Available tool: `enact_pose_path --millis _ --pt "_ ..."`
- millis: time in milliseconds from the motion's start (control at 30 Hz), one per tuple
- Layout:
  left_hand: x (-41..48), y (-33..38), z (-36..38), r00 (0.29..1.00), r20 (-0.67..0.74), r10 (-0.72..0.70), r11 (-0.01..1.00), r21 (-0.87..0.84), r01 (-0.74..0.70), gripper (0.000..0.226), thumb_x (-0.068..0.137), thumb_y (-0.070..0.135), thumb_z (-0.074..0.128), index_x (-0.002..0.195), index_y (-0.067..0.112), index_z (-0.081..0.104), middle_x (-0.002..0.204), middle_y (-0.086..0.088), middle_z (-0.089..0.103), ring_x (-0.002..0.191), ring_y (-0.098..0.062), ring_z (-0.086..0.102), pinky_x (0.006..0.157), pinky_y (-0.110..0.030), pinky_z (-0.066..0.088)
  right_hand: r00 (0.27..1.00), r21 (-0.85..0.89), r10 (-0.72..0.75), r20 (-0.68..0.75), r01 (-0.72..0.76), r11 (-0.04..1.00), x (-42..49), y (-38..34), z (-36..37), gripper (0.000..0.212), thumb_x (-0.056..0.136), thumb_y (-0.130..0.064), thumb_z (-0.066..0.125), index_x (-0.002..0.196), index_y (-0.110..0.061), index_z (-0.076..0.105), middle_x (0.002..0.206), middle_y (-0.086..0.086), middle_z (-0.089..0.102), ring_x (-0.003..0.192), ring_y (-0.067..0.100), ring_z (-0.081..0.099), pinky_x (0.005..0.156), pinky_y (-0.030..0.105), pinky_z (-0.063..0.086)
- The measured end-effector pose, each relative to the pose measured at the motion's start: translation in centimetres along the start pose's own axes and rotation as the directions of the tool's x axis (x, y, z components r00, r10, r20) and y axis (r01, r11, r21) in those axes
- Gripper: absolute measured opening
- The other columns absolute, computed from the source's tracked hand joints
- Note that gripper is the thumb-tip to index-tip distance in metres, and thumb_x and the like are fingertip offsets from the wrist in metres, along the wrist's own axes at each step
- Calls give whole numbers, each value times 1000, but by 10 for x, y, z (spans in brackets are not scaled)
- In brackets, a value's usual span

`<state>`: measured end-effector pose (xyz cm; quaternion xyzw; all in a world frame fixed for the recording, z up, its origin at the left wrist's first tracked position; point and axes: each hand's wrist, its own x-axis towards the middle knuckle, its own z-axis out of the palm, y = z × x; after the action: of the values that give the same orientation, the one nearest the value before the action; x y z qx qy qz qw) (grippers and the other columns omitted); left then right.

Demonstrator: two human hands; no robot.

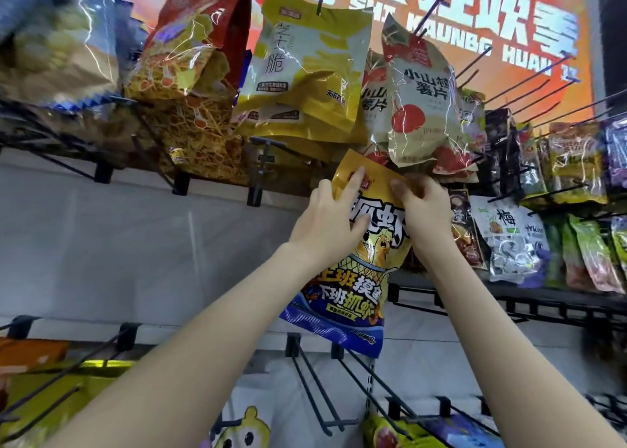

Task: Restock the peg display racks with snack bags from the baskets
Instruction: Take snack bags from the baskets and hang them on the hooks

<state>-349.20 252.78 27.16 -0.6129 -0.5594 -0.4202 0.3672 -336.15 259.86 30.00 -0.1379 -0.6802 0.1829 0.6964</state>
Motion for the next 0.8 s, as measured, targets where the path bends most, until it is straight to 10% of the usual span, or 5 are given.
enact_pose_path --millis 367,567,800 --pt "-5 -9 18 996 -71 -61 984 -170 49 71 96 44 46 152 39 2 109 -1 29 97 -20 41 74 -29 39 991 80 8 131 -18 997 13 -6 -3 8 84 -25 66 82 -33 68 99 -7 70 105 22 60 100 46 44" --pt "-1 -9 22 995 -67 -68 971 -235 51 74 95 41 51 152 40 3 109 -2 30 98 -20 40 80 -27 35 961 227 182 206 -228 947 24 -14 -10 14 81 -3 66 80 -16 62 84 1 67 81 18 65 68 29 50" --pt "1 -13 23 994 -96 -61 965 -259 34 75 94 41 53 152 40 5 109 -3 32 97 -20 44 81 -27 38 977 160 141 162 -167 973 26 -8 -5 9 82 -11 67 86 -19 66 98 4 70 93 24 66 84 37 53"
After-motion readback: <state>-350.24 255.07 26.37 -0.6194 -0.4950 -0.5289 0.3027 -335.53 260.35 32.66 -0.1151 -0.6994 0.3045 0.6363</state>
